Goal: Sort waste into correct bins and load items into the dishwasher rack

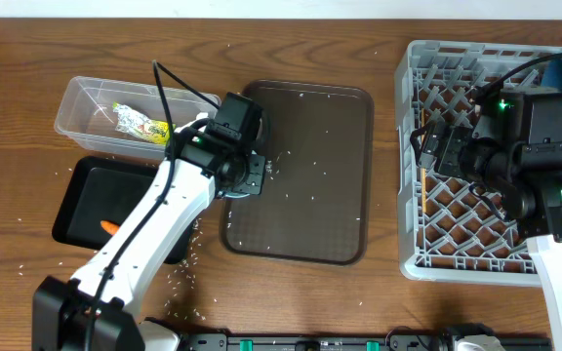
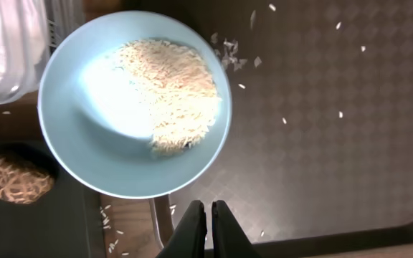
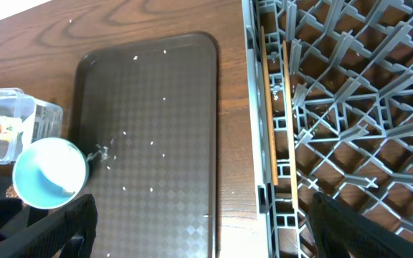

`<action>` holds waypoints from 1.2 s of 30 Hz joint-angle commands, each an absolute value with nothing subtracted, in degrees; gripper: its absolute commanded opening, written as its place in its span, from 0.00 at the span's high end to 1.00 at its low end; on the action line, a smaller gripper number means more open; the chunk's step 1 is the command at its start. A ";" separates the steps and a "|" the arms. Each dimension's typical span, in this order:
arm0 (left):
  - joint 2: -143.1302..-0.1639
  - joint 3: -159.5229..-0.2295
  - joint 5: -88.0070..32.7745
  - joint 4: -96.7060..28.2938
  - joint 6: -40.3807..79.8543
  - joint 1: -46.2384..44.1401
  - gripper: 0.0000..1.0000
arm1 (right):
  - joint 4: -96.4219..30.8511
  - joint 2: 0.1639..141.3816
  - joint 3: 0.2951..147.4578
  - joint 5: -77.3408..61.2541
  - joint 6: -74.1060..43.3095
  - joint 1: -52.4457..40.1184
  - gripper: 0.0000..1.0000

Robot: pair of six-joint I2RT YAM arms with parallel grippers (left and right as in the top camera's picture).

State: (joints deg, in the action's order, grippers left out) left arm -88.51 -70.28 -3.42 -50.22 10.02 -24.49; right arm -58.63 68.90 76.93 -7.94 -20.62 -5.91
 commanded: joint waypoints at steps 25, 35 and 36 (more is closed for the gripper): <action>-96.36 -68.36 7.18 -48.12 17.85 -13.78 0.83 | -59.29 69.01 77.56 -7.94 -21.19 -6.07 0.11; -101.80 -68.36 4.47 -46.35 17.87 -15.05 0.83 | -59.42 69.01 77.56 -7.90 -20.95 -6.07 0.11; -101.80 -68.36 3.44 -46.04 17.78 -15.20 0.83 | -59.33 69.01 77.56 -7.90 -20.95 -6.07 0.11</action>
